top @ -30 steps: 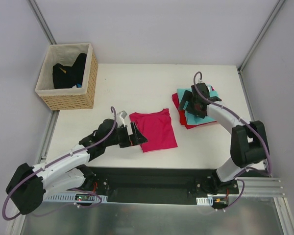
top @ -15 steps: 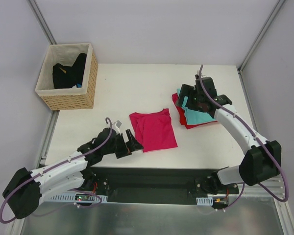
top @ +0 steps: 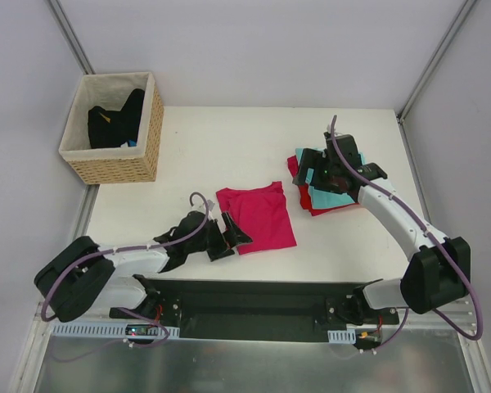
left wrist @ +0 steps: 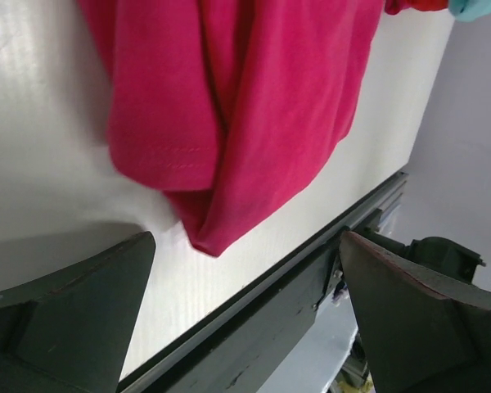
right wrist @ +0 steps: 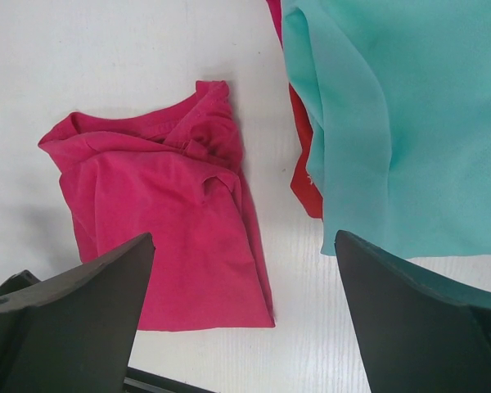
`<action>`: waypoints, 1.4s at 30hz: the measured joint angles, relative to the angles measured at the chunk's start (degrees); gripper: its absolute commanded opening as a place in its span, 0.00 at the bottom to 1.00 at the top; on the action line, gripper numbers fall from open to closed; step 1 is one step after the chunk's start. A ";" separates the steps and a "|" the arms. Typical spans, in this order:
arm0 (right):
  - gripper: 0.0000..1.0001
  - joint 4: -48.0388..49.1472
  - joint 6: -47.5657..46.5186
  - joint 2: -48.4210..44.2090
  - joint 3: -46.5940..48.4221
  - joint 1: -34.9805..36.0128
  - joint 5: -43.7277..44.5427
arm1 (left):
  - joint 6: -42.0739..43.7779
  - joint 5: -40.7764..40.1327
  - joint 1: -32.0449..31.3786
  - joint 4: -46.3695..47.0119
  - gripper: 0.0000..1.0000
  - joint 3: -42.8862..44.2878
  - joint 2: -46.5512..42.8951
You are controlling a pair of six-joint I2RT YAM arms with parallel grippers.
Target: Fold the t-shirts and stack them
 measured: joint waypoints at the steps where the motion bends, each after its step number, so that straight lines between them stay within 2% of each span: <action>1: 0.97 -0.02 0.00 0.00 -0.04 0.00 0.00 | -0.37 0.22 0.00 2.51 0.99 0.09 1.86; 8: 0.97 0.09 0.00 0.00 -0.09 0.00 -0.02 | -1.73 1.75 0.00 12.41 0.99 1.25 9.68; 10: 0.97 0.11 0.00 0.00 -0.09 0.00 -0.02 | -1.99 1.90 0.00 13.99 0.88 1.33 10.78; 13: 0.97 0.15 0.02 0.15 -0.09 0.00 -0.04 | -2.60 2.25 0.02 16.90 0.44 1.44 13.25; 14: 0.97 0.17 0.02 0.33 -0.09 0.00 -0.07 | -3.13 2.51 0.00 17.68 0.00 1.44 14.27; 19: 0.97 0.17 0.04 1.03 -0.11 0.00 -0.28 | -3.91 3.10 0.04 19.67 0.00 0.79 19.15; 26: 0.98 2.84 0.13 3.63 -0.11 0.00 -4.72 | -3.96 2.95 0.00 20.06 0.00 -0.24 18.01; 35: 0.99 9.25 0.48 15.67 1.51 3.17 -15.26 | -1.11 0.26 0.04 6.25 0.00 -0.55 7.28; 42: 0.99 12.96 0.79 19.85 0.72 4.76 -17.51 | 1.60 -2.25 0.57 -3.63 0.00 -0.42 -0.68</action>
